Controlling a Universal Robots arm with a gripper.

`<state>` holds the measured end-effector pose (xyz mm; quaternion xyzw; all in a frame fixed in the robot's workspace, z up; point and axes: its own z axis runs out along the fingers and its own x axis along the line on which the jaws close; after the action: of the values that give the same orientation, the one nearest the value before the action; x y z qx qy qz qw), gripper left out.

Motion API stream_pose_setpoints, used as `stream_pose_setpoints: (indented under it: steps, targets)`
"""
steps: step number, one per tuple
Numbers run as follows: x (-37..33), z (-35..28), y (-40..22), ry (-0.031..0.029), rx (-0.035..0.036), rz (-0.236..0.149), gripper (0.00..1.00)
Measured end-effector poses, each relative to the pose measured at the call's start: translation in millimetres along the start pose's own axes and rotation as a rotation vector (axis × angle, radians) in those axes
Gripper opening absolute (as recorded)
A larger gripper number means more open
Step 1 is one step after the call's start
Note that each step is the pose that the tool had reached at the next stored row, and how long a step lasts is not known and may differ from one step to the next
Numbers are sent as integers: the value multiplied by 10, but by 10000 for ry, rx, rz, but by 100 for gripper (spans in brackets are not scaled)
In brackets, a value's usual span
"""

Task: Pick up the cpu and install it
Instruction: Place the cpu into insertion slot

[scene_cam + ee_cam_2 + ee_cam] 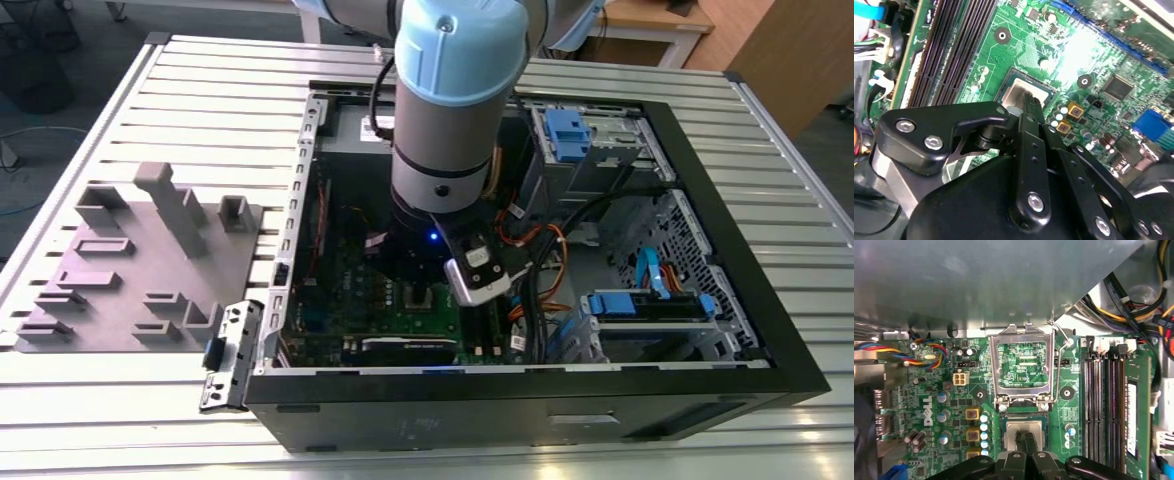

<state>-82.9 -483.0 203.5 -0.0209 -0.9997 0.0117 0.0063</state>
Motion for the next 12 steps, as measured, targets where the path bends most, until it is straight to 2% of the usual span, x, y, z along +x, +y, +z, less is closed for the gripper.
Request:
stream_pose_setpoints:
  steps: [10, 12]
  targets:
    - [3, -293, -7, 1, 2, -1, 11]
    - [4, -324, -8, 1, 1, -1, 11]
